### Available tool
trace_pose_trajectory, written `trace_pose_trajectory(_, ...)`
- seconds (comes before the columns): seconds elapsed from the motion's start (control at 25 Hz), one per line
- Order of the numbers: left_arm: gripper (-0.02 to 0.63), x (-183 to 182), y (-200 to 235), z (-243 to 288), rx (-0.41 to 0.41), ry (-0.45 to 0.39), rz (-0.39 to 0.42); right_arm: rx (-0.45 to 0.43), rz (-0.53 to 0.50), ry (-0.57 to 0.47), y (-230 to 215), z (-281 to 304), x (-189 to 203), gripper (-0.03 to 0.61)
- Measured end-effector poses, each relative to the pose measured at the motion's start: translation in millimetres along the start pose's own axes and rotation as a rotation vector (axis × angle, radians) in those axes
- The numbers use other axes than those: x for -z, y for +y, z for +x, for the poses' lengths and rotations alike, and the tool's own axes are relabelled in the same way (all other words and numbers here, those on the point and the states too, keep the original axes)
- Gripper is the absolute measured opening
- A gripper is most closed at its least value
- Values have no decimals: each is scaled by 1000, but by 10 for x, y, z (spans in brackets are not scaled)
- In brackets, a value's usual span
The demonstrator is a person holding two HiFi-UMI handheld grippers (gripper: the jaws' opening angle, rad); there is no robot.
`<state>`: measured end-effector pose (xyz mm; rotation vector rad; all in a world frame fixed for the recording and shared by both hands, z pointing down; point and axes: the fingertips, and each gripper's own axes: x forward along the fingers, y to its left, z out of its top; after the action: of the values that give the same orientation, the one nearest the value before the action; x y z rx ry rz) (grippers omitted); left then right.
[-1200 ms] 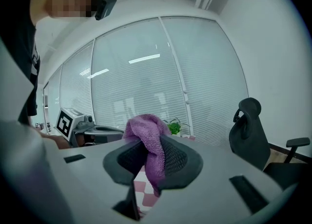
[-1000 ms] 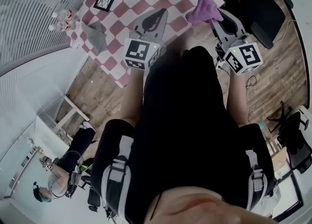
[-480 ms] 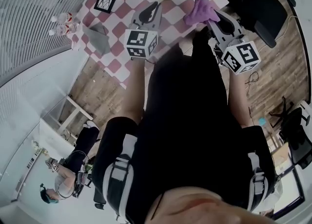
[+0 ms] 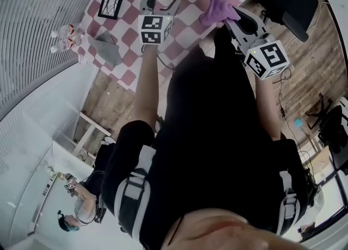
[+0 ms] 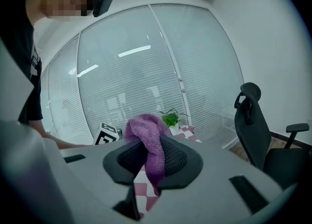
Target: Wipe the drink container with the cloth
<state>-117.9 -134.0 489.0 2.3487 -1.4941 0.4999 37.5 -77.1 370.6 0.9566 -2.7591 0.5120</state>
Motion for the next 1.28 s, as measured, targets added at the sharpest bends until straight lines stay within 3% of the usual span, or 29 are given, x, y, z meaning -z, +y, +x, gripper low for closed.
trace_pose_trajectory(0.32,311,-44,64,192,8,-3,-40,15,8,4,-111,6,-35,89)
trace_pose_trajectory(0.88,308,-62,90,379,-25,-1,18,37,29,6,-206,-16,-2,89)
trace_pose_trajectory(1.28,273,-64,80,374,-22,-4,19,55,41,-2,-239,-57,-11,89)
